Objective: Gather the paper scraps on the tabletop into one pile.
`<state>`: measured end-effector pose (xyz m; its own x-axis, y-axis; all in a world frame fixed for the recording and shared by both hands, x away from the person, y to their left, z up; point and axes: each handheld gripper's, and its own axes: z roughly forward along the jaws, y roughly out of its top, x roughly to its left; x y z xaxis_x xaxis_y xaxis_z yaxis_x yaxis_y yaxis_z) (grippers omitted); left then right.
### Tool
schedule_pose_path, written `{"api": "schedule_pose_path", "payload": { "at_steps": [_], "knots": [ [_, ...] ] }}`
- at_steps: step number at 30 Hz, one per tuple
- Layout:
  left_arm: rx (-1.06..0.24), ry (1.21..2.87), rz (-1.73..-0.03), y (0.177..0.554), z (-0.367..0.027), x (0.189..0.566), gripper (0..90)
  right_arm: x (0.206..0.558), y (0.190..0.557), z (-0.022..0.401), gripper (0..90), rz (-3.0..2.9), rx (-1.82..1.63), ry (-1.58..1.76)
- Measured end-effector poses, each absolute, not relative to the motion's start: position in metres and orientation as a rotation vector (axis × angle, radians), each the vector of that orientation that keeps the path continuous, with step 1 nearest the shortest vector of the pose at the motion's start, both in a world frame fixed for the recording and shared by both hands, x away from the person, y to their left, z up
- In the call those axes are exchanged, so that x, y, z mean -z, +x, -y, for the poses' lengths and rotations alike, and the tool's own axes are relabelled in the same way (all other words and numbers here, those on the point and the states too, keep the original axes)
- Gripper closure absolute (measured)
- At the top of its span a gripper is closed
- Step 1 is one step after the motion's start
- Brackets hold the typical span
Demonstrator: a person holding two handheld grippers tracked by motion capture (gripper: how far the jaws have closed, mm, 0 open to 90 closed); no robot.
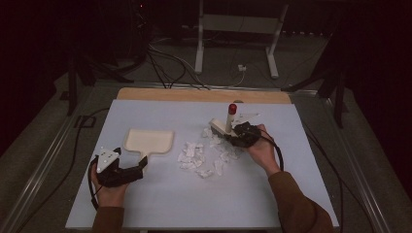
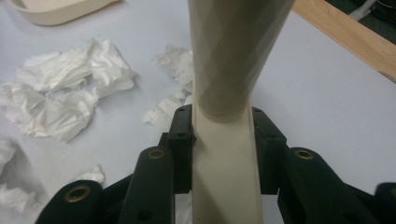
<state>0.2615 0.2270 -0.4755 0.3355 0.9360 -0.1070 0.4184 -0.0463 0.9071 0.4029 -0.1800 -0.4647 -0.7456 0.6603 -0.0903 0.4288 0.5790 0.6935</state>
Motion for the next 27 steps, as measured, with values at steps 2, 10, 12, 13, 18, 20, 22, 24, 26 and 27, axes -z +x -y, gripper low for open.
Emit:
{"api": "schedule_pose_path", "payload": {
  "at_steps": [2, 10, 12, 13, 18, 20, 22, 24, 26, 27],
  "knots": [
    [-0.674, 1.638, -1.241, 0.262, -0.227, 0.476, 0.5, 0.464, 0.4, 0.18, 67.2, -2.479, -0.958, 0.873],
    [-0.674, 1.639, -1.243, 0.261, -0.227, 0.476, 0.6, 0.464, 0.388, 0.176, 67.2, -2.513, -0.97, 0.81],
    [-0.674, 1.638, -1.244, 0.261, -0.227, 0.476, 0.6, 0.463, 0.385, 0.174, 67.2, -2.521, -0.969, 0.791],
    [-0.674, 1.638, -1.244, 0.261, -0.227, 0.476, 0.6, 0.463, 0.383, 0.173, 67.2, -2.528, -0.969, 0.781],
    [-0.673, 1.636, -1.245, 0.261, -0.227, 0.476, 0.6, 0.46, 0.375, 0.17, 67.3, -2.564, -0.992, 0.734],
    [-0.672, 1.636, -1.244, 0.261, -0.228, 0.475, 0.6, 0.458, 0.373, 0.17, 67.3, -2.579, -1.001, 0.707],
    [-0.671, 1.636, -1.244, 0.261, -0.228, 0.475, 0.6, 0.454, 0.372, 0.171, 67.3, -2.571, -0.997, 0.694],
    [-0.67, 1.636, -1.245, 0.261, -0.228, 0.476, 0.6, 0.452, 0.374, 0.174, 67.3, -2.554, -1.005, 0.703],
    [-0.67, 1.636, -1.245, 0.261, -0.228, 0.476, 0.6, 0.448, 0.377, 0.177, 67.3, -2.531, -1.021, 0.73],
    [-0.67, 1.636, -1.245, 0.261, -0.228, 0.476, 0.6, 0.446, 0.378, 0.179, 67.3, -2.52, -1.029, 0.745]
  ]
}}
